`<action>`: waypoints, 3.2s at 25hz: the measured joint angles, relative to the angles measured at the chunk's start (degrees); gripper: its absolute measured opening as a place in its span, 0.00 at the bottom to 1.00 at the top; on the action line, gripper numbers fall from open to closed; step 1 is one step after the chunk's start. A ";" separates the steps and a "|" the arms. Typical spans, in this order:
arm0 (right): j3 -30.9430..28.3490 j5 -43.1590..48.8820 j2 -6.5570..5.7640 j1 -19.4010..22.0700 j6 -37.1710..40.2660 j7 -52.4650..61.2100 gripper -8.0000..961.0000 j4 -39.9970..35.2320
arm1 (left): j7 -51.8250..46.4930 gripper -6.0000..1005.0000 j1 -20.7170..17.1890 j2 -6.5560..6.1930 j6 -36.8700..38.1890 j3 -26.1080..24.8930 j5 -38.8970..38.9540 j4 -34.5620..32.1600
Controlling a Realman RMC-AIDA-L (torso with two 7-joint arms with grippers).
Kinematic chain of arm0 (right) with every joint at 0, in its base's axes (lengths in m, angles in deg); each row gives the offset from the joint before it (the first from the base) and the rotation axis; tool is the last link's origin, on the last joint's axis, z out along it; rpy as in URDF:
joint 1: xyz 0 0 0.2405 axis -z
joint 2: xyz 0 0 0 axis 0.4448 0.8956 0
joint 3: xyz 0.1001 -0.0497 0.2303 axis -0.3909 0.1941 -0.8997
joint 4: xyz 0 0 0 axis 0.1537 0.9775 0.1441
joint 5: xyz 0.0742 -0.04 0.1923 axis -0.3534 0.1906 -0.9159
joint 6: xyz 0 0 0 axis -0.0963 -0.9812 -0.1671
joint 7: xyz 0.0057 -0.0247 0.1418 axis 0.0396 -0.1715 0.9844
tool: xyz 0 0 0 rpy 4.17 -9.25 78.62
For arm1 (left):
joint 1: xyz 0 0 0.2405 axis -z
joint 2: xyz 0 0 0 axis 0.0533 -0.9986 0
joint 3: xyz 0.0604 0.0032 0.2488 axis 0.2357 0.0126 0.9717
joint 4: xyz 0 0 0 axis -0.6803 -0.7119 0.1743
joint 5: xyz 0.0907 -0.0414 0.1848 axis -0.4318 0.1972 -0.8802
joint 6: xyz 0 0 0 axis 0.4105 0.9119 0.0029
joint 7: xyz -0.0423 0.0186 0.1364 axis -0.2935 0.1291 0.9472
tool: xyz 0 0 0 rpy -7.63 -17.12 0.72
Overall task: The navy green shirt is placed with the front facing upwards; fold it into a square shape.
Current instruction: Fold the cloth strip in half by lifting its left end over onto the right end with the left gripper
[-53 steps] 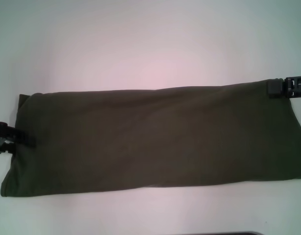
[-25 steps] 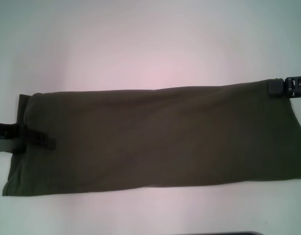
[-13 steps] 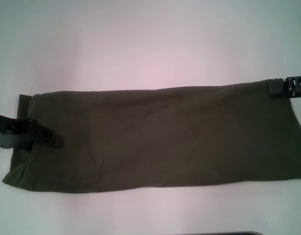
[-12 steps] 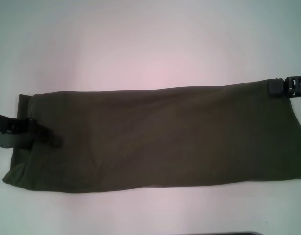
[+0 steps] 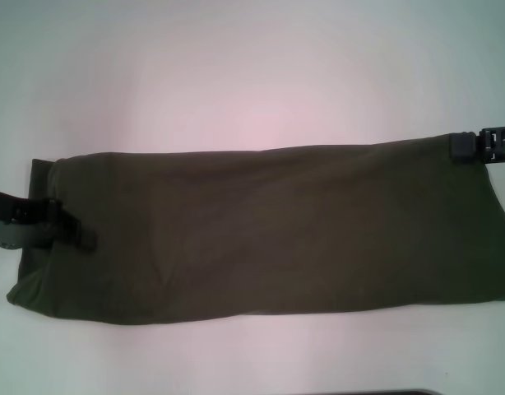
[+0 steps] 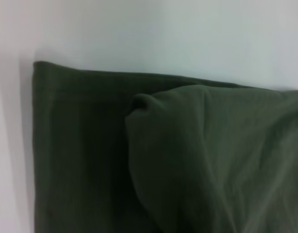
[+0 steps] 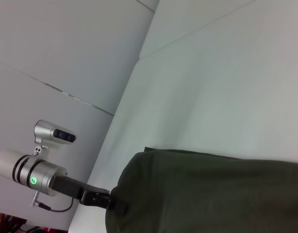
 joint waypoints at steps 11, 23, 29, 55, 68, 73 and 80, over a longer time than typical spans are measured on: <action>0.10 0.00 0.01 0.05 -0.03 0.11 0.68 0.00 | 0.09 0.10 -0.28 -0.47 0.25 0.01 -0.15 -0.08; 0.06 0.00 -0.20 -0.10 -0.42 0.12 0.68 0.04 | -0.69 0.19 -2.91 -1.42 0.95 -0.92 -0.28 3.27; 0.08 0.00 -0.26 -0.49 -0.29 0.11 0.68 0.02 | -1.64 0.33 -3.76 -2.63 0.64 -2.37 -1.74 5.92; 0.10 0.00 -0.20 -0.26 -0.40 0.69 0.68 0.18 | -1.26 0.54 -3.42 0.01 0.49 -3.17 2.53 2.93; 0.10 0.00 -0.26 -0.42 -0.18 0.88 0.69 0.40 | -2.35 0.54 -3.18 -0.01 -2.59 -1.28 -0.25 2.52; 0.10 0.00 -0.26 -0.29 -0.20 0.91 0.68 0.44 | -2.71 0.54 -3.12 -0.10 -3.04 -1.23 -0.87 2.67; 0.10 0.00 -0.26 -0.17 -0.15 1.22 0.68 0.39 | -3.74 0.54 -3.25 -0.16 -2.58 -1.73 -1.62 5.79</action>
